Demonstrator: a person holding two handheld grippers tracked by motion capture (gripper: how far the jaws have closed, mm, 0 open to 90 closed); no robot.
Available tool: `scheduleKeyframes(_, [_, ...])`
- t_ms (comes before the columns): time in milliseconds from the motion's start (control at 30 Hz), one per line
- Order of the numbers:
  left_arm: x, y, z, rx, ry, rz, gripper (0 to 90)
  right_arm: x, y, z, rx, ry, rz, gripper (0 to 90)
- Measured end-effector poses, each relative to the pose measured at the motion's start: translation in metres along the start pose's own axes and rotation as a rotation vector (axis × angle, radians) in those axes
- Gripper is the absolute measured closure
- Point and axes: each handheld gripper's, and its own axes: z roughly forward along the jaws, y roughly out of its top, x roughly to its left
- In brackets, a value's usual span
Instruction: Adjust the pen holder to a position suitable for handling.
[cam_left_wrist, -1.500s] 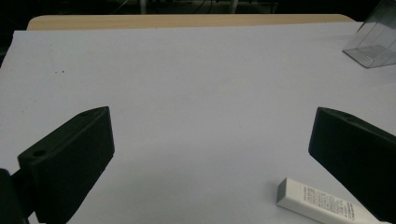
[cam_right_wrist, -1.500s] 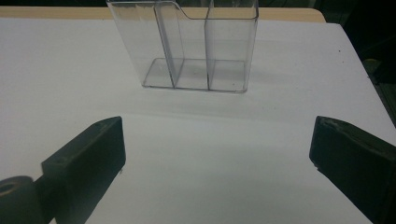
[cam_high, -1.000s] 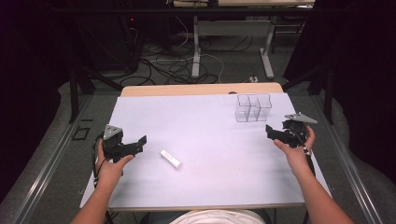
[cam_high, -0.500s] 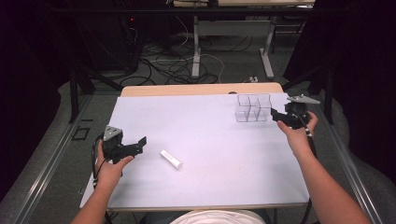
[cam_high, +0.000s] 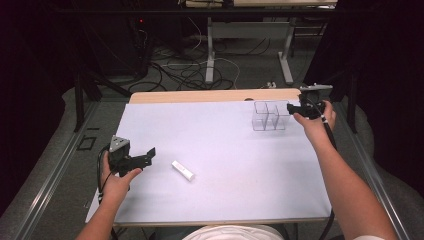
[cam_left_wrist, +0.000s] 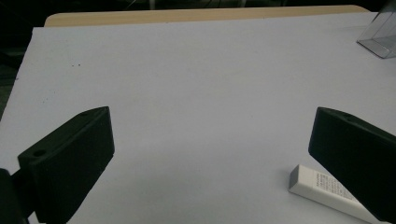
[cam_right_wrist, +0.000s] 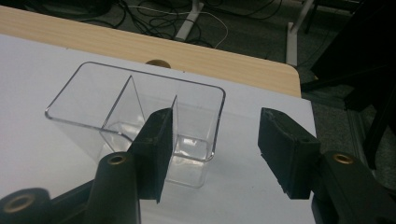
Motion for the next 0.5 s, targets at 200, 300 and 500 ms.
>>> scheduleKeyframes(200, [0.001,-0.001,0.0,0.003,0.004,-0.002,0.3,-0.005,0.006,0.011,0.009,0.005,0.009,50.8])
scheduleKeyframes(300, [0.002,0.0,0.0,0.002,0.004,-0.005,0.4,-0.01,0.005,0.017,0.017,0.008,0.036,57.7])
scheduleKeyframes(500, [0.001,-0.001,-0.001,0.011,0.005,-0.008,0.5,-0.015,0.002,0.031,0.049,-0.016,0.04,74.6])
